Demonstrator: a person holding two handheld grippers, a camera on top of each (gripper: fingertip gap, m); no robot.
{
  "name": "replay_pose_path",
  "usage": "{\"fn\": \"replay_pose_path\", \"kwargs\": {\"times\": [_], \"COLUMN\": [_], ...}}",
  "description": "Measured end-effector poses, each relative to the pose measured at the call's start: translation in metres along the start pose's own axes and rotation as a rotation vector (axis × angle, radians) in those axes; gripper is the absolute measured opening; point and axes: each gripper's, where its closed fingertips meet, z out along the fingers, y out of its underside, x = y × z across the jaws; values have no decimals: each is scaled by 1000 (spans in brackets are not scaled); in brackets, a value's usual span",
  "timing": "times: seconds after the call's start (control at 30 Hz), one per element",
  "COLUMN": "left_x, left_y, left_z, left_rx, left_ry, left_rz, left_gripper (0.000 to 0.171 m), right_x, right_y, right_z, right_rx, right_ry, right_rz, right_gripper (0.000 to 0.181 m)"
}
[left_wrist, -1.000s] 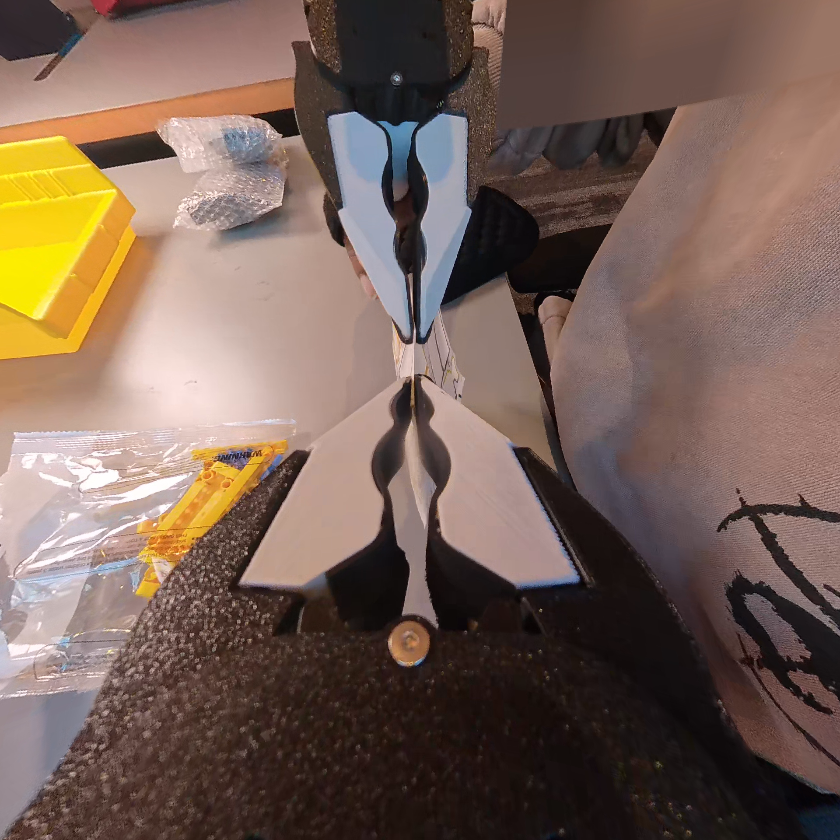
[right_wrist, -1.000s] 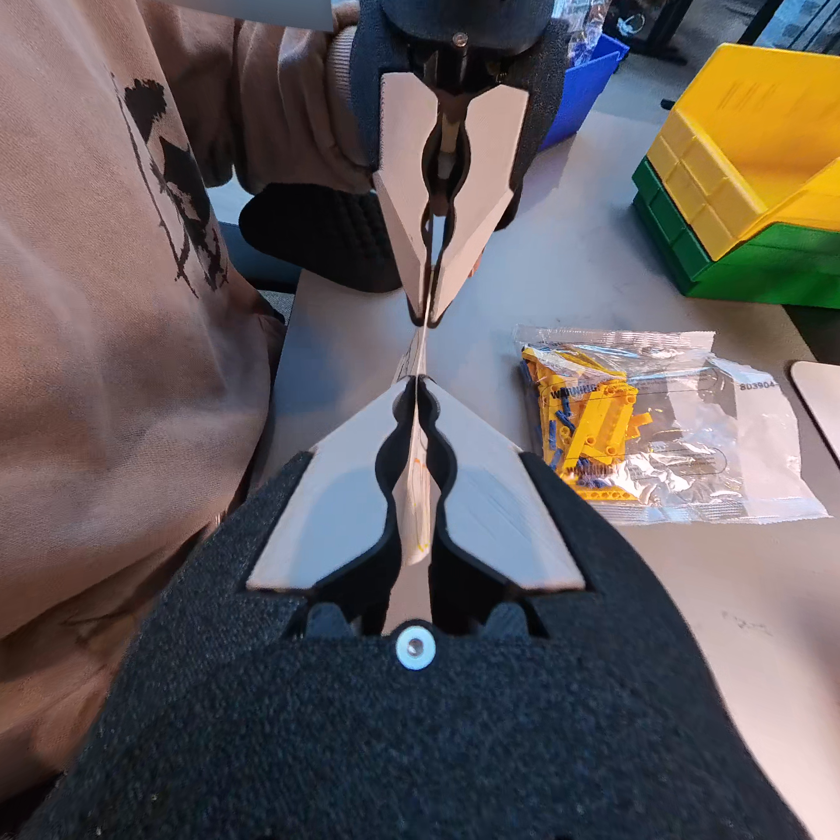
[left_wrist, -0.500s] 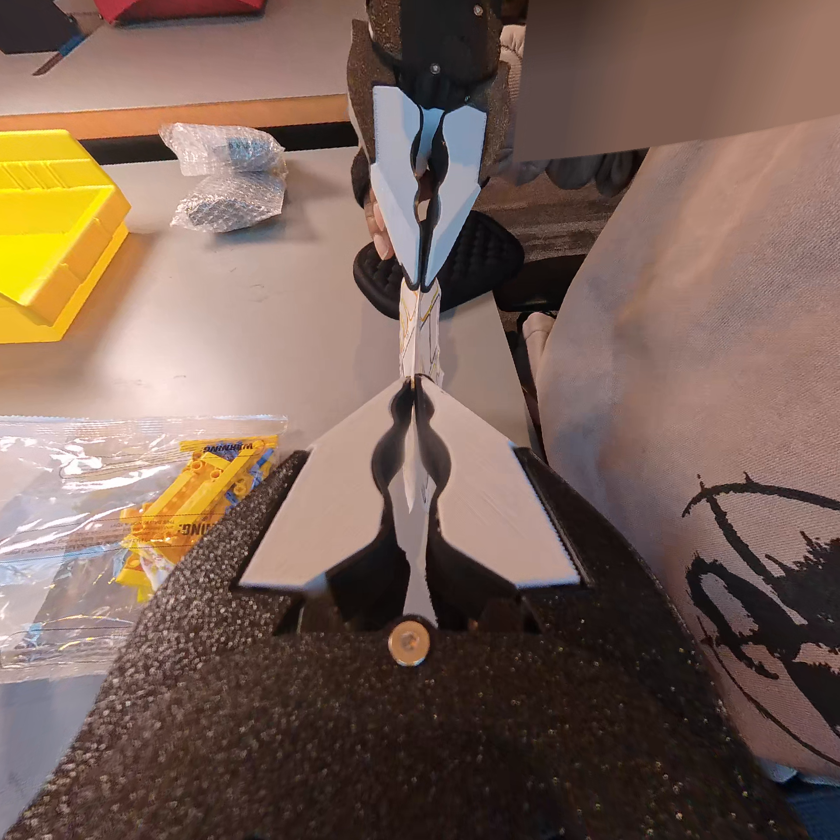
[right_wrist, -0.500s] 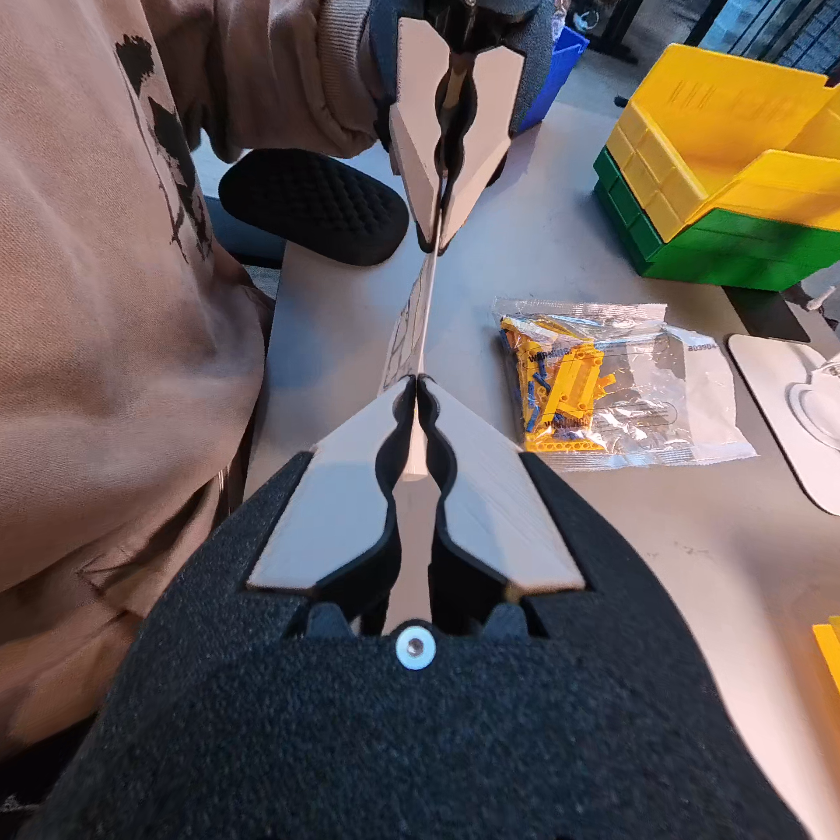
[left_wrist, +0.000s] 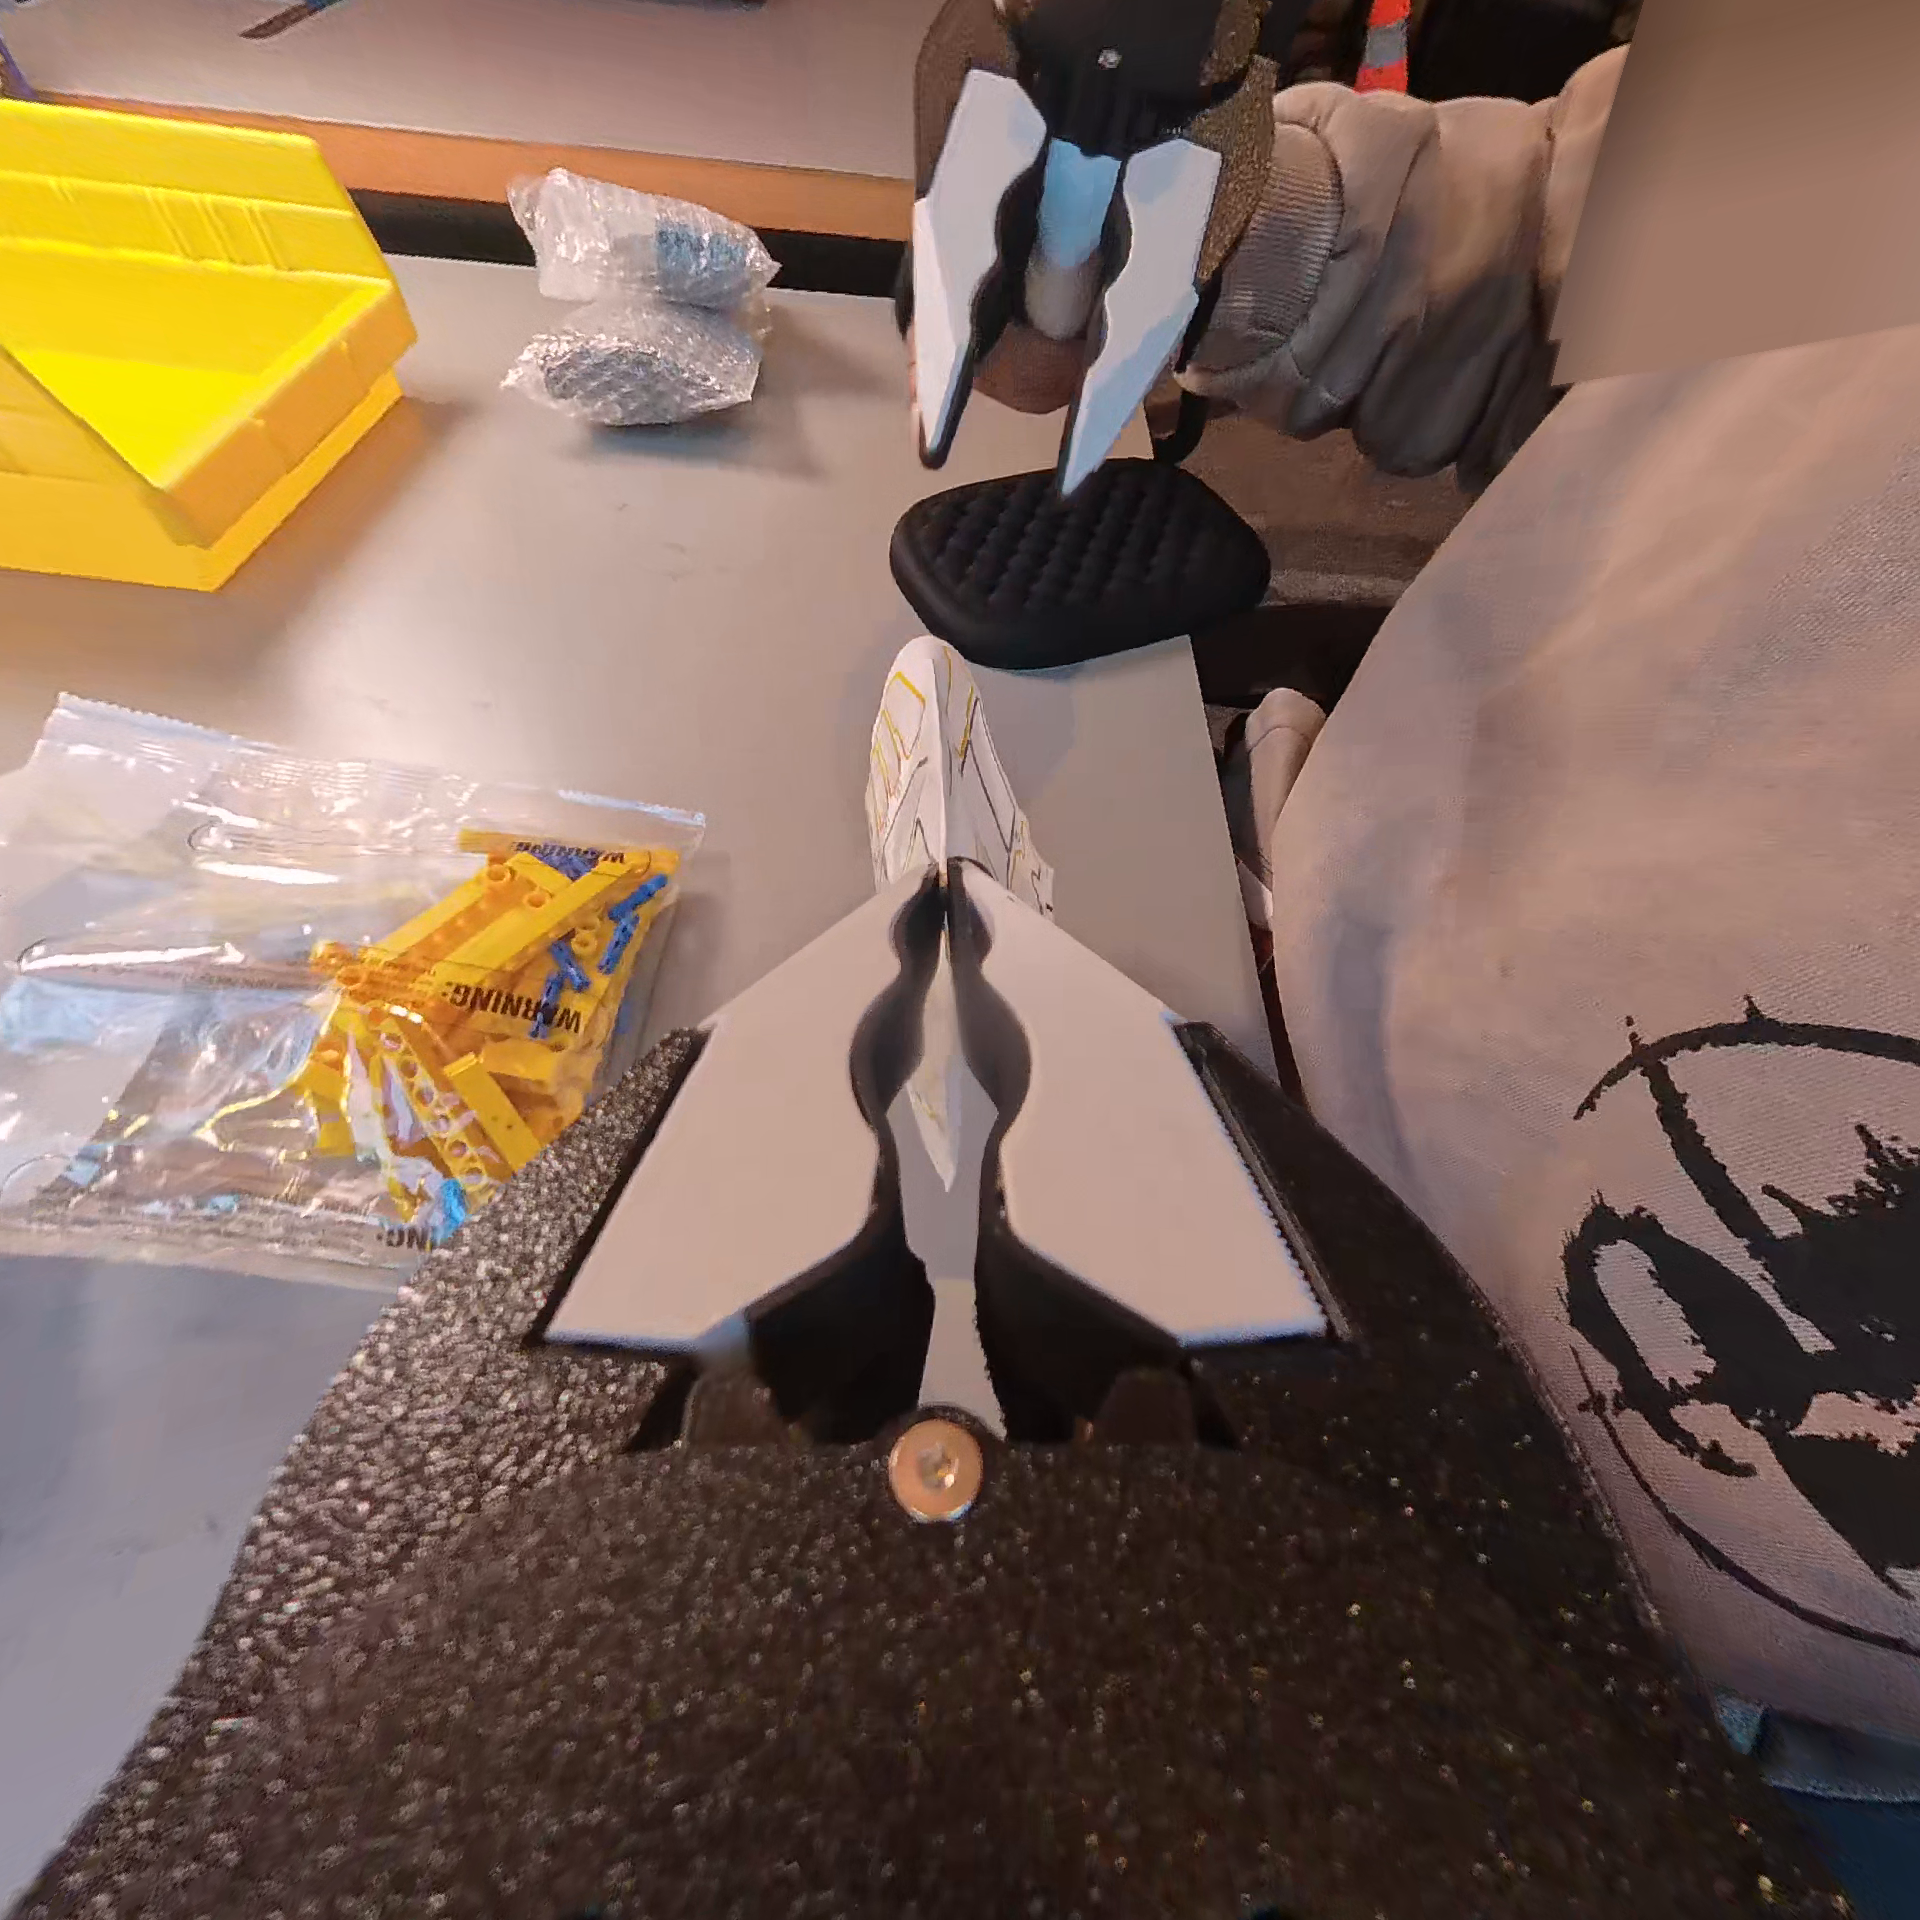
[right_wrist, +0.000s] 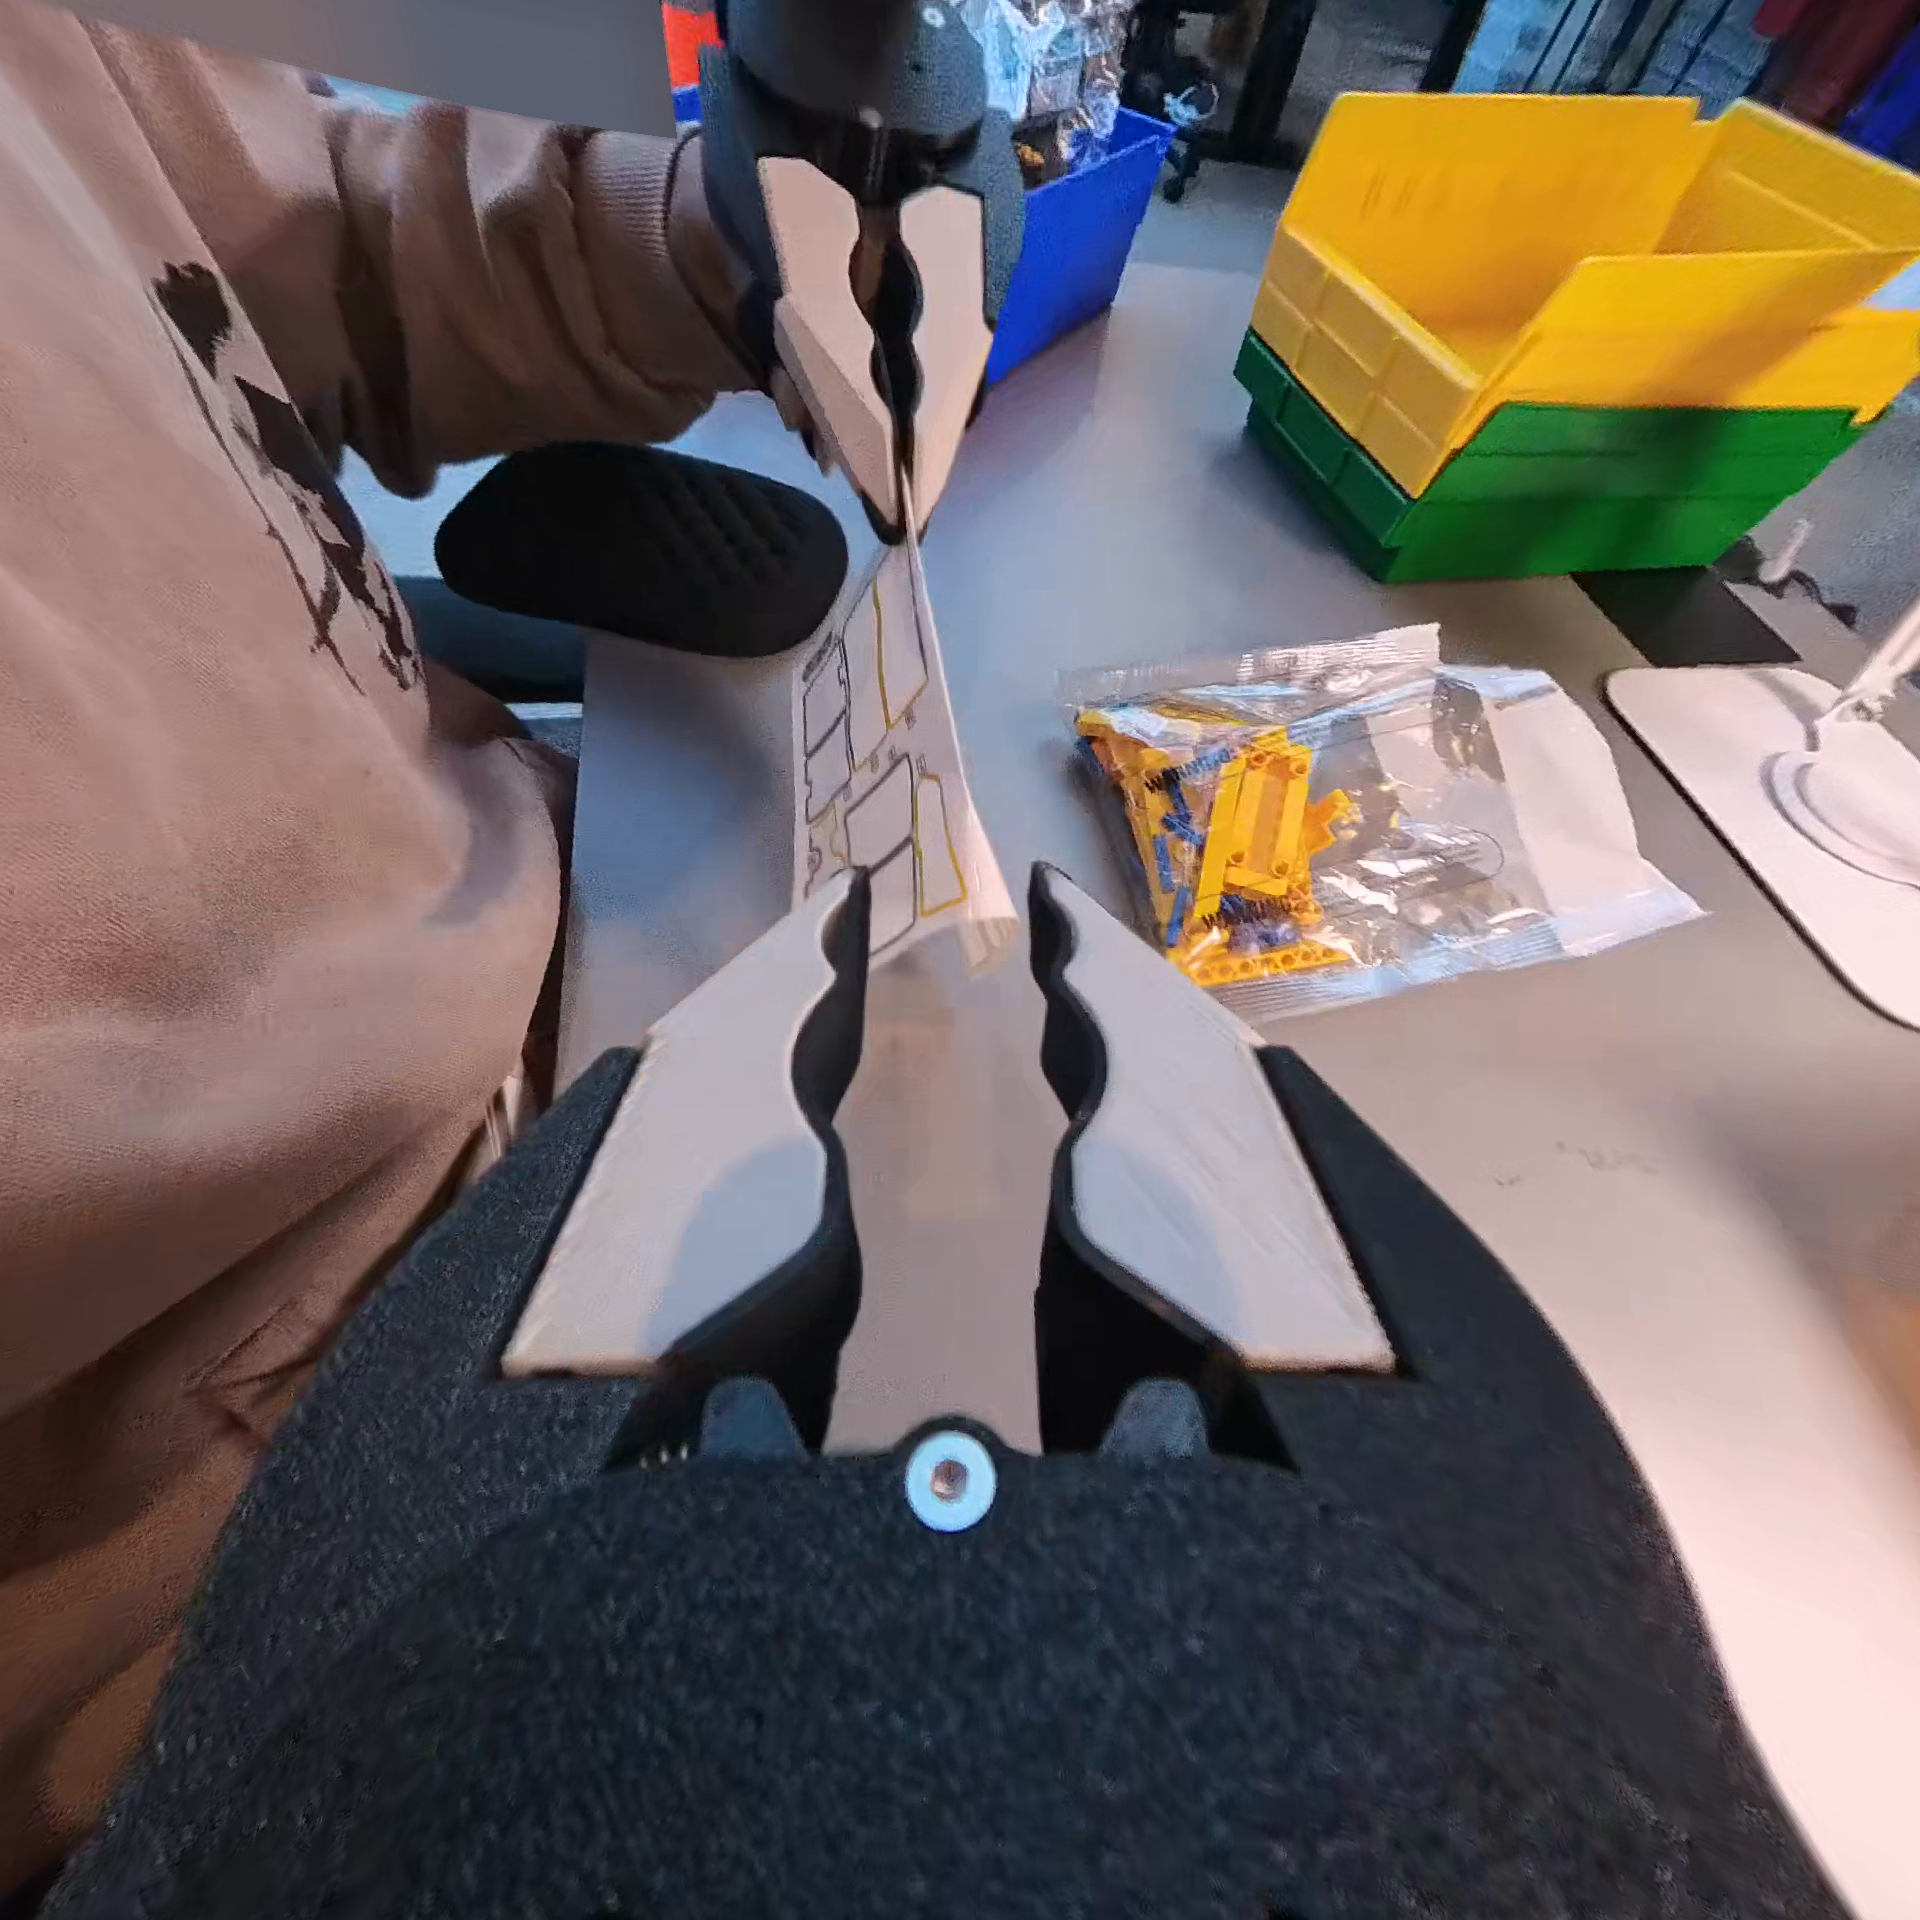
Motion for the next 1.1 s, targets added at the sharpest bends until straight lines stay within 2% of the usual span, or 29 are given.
{"fn": "replay_pose_path", "kwargs": {"times": [0.07,0.13,0.2,0.23,0.37,0.63,0.93,1.1], "left_x": [5,9,10,9,9,12,13,17], "left_y": [-5,-11,-16,-16,-18,-23,-30,-33], "left_z": [8,12,10,8,3,2,6,7], "left_rx": [-19,-34,-38,-46,-29,26,150,228], "left_ry": [25,34,29,17,-7,14,93,101], "left_rz": [41,80,103,113,114,93,-9,-6], "left_gripper": [0,0,0,0,0,0,0,0], "right_x": [-8,-12,-16,-18,-14,-16,-15,-15], "right_y": [-2,3,10,10,-2,-1,-21,-29], "right_z": [19,34,42,42,32,11,-12,-19], "right_rx": [-38,-104,-153,-148,-57,-29,201,352], "right_ry": [-57,-94,-131,-149,-150,-92,-98,-51], "right_rz": [-34,-93,-122,-116,-39,-47,59,25], "right_gripper": [37,25,5,0,0,0,0,0]}}
